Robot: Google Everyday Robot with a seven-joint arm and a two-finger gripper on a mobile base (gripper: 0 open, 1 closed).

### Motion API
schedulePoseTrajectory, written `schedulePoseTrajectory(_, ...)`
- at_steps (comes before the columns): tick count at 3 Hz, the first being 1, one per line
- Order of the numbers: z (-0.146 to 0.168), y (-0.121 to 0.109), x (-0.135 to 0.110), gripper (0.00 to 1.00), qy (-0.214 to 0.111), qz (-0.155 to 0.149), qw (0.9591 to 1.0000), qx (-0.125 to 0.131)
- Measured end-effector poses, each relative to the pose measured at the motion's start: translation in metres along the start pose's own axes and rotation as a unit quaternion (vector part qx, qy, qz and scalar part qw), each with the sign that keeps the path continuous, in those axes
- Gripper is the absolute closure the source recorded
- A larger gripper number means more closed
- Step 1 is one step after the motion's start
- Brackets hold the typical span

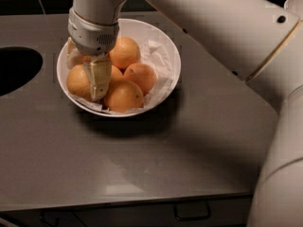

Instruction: Pick orange from white bowl

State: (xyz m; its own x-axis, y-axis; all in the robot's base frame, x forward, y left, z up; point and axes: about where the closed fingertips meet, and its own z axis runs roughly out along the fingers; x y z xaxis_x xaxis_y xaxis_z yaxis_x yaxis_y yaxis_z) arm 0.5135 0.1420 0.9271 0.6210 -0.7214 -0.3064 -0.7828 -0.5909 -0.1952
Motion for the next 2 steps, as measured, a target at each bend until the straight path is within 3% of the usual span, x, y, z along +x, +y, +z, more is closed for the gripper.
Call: schedulePoseTrajectory(2, 0.0, 0.0, 0.0, 0.61, 0.0, 0.0, 1.0, 0.0)
